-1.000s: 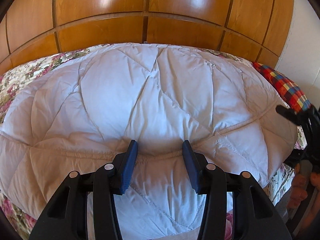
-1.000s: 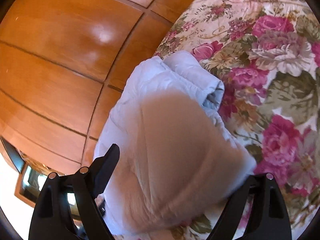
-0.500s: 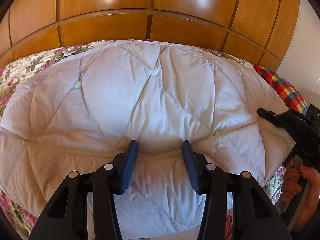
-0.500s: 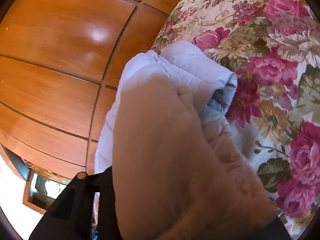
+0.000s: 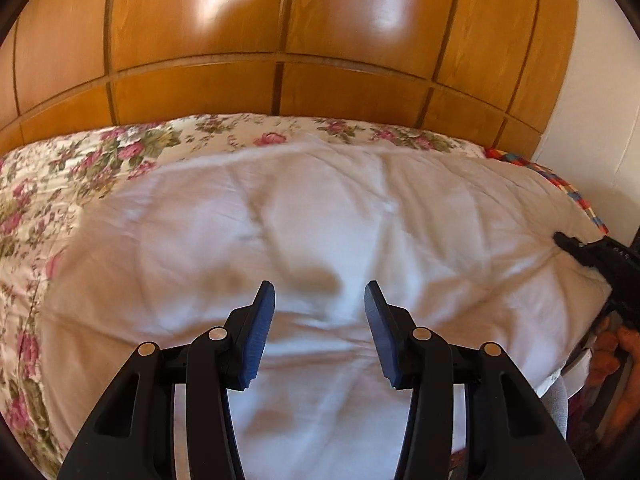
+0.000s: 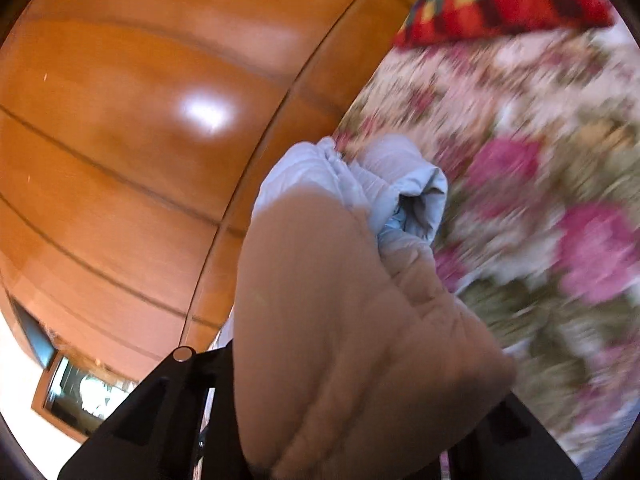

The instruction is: Fold small clothes

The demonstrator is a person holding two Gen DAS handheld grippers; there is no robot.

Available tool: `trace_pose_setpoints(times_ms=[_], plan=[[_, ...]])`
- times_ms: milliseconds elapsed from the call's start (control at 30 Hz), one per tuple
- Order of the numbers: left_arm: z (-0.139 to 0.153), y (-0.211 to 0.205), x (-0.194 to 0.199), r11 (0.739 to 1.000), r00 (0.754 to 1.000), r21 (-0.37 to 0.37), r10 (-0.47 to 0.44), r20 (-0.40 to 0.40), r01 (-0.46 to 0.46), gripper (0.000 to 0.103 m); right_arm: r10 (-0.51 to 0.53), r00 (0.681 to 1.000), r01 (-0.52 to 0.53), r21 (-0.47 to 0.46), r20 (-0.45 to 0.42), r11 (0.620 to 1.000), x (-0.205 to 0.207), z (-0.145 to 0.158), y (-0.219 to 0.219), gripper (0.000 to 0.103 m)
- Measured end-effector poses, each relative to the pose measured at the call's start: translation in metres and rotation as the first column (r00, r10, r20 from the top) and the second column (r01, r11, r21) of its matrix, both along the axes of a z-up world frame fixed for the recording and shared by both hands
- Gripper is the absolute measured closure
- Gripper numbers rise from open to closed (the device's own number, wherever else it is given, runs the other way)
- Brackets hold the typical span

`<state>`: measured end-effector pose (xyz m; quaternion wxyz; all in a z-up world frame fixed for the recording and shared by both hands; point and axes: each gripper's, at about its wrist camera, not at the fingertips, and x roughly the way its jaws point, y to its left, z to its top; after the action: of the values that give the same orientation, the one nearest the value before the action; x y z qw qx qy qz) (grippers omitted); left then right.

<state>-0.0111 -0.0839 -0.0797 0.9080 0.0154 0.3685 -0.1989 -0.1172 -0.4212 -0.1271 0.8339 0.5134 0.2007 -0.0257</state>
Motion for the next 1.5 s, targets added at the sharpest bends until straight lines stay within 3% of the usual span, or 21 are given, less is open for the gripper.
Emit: trace_pose_setpoints(times_ms=[167,267,300,367,433,500,667,733,867,1000,1100,1200,1333,1500], plan=[[-0.020,-0.034,0.007,0.997,0.996,0.014,-0.076,-0.054,0.077,0.057,-0.058,0.998,0.056,-0.055,-0.034,0.997,-0.020,0.010,-0.015,0.083],[-0.036,-0.064,0.010,0.984,0.996,0.157,-0.087,-0.010,0.088,0.057,-0.054,0.998,0.052,-0.098,-0.027,0.994,-0.021,0.024,-0.003,0.083],[-0.037,-0.066,0.010,0.981,0.996,0.171,-0.094,-0.003,0.093,0.057,-0.052,0.998,0.049,-0.122,-0.023,0.991,-0.019,0.030,0.001,0.083],[-0.032,-0.060,0.010,0.986,0.995,0.133,-0.102,-0.021,0.104,0.057,-0.043,0.999,0.040,-0.180,-0.013,0.983,-0.015,0.043,0.008,0.084],[-0.022,-0.040,0.012,0.994,0.992,0.017,-0.106,-0.066,0.107,0.057,-0.028,1.000,0.025,-0.253,-0.010,0.967,-0.012,0.061,0.022,0.084],[-0.009,-0.013,0.010,0.997,0.997,-0.049,-0.055,-0.052,0.052,0.057,-0.017,1.000,0.014,-0.317,-0.008,0.948,-0.008,0.074,0.035,0.084],[0.009,0.058,0.005,0.991,0.989,-0.036,0.132,0.068,-0.130,0.057,0.005,1.000,-0.011,-0.483,-0.014,0.876,0.005,0.102,0.072,0.084],[0.003,0.081,0.007,0.982,0.979,-0.010,0.191,0.071,-0.190,0.057,0.010,1.000,-0.017,-0.546,-0.017,0.838,0.009,0.112,0.087,0.084],[-0.023,0.101,0.018,0.982,0.982,-0.037,0.185,-0.030,-0.186,0.057,0.034,0.999,-0.039,-0.645,-0.020,0.763,0.018,0.123,0.116,0.084],[-0.033,0.104,0.028,0.978,0.982,-0.099,0.178,-0.067,-0.184,0.057,0.098,0.995,-0.087,-0.767,-0.031,0.636,0.025,0.135,0.156,0.083],[-0.035,0.101,0.035,0.981,0.983,-0.087,0.169,-0.064,-0.174,0.057,0.138,0.989,-0.121,-0.840,-0.056,0.529,0.031,0.138,0.187,0.083],[-0.036,0.102,0.036,0.980,0.983,-0.105,0.164,-0.078,-0.172,0.057,0.194,0.978,-0.157,-0.889,-0.079,0.430,0.035,0.137,0.219,0.082],[-0.037,0.105,0.037,0.976,0.982,-0.137,0.160,-0.098,-0.172,0.057,0.279,0.953,-0.206,-0.923,-0.114,0.326,0.041,0.130,0.265,0.080],[-0.035,0.109,0.038,0.972,0.983,-0.166,0.149,-0.110,-0.166,0.057,0.381,0.908,-0.278,-0.930,-0.173,0.239,0.052,0.113,0.310,0.077]])
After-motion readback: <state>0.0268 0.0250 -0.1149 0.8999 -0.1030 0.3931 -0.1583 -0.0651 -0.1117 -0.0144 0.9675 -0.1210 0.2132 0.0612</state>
